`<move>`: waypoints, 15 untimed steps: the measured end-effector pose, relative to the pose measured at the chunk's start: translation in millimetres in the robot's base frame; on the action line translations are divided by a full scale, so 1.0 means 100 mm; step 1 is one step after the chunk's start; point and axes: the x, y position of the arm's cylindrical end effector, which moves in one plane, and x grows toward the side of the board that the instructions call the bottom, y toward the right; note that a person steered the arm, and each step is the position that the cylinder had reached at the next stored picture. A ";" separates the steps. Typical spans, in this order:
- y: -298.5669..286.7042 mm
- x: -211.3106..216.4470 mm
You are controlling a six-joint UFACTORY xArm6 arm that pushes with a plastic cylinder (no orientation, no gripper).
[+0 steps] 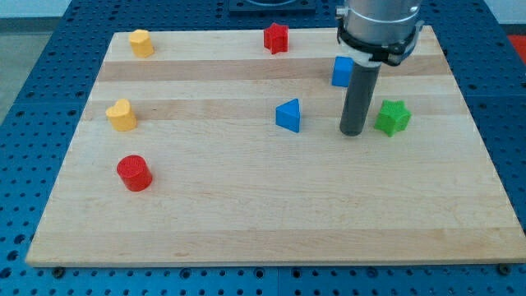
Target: Move the green star to the center right
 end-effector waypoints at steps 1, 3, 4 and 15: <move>0.05 0.03; 0.54 -0.02; 0.77 -0.06; 0.22 -0.03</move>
